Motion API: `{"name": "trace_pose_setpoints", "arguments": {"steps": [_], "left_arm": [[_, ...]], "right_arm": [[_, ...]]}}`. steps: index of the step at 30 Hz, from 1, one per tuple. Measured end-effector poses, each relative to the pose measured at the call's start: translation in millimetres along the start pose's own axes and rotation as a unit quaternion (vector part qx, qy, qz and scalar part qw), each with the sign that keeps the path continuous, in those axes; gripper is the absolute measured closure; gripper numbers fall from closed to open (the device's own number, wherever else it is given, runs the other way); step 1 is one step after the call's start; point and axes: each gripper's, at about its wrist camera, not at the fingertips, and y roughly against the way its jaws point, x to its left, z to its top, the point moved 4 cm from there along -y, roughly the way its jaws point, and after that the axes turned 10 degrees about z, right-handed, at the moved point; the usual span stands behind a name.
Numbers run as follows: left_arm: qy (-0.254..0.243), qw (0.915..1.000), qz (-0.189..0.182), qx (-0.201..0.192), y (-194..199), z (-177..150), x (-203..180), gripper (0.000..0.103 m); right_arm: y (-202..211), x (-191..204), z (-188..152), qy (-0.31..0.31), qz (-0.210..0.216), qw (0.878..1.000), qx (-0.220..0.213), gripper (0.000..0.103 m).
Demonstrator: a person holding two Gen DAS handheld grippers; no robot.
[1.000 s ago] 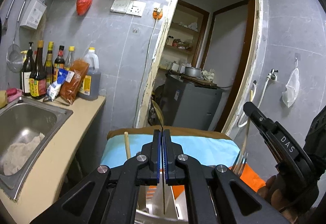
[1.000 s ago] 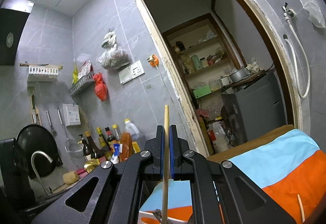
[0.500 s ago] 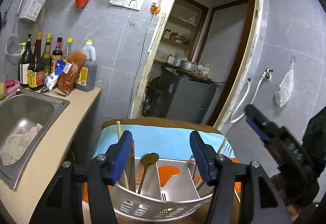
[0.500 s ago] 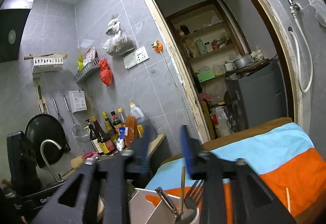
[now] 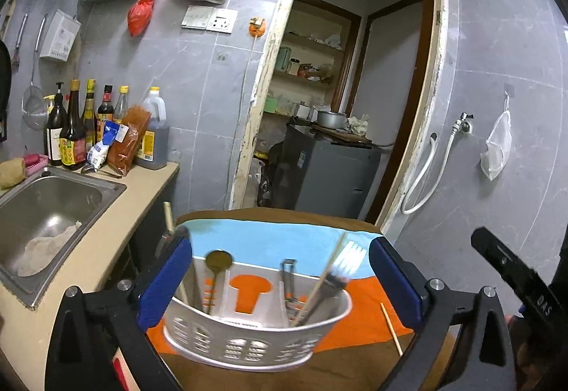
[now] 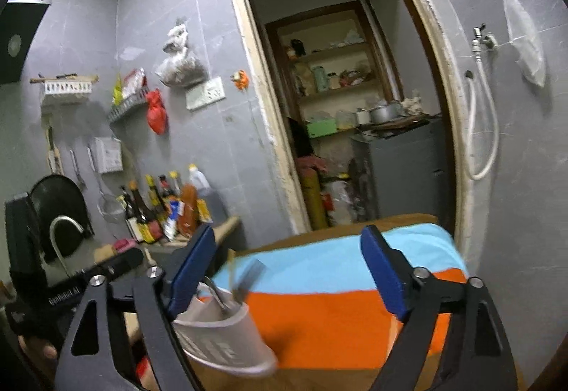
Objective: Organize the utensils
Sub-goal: 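Move both tools back over the last two chopsticks on the cloth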
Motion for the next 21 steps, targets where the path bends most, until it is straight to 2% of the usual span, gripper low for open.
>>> {"name": "trace_pose_setpoints", "arguments": {"steps": [4, 14, 21], "left_arm": [[-0.009, 0.9999, -0.004, -0.003, 8, -8, -24, 0.002], [-0.056, 0.9980, -0.028, 0.012, 10, -33, -86, 0.002], [-0.075, 0.9960, -0.036, 0.031, 8, -54, -119, 0.002]], "right_arm": [[24, -22, -3, 0.001, -0.026, 1.000, 0.016, 0.011], [71, -96, -23, -0.044, -0.103, 0.992, 0.054, 0.009], [89, -130, -39, -0.061, -0.135, 0.986, 0.081, 0.009]]}}
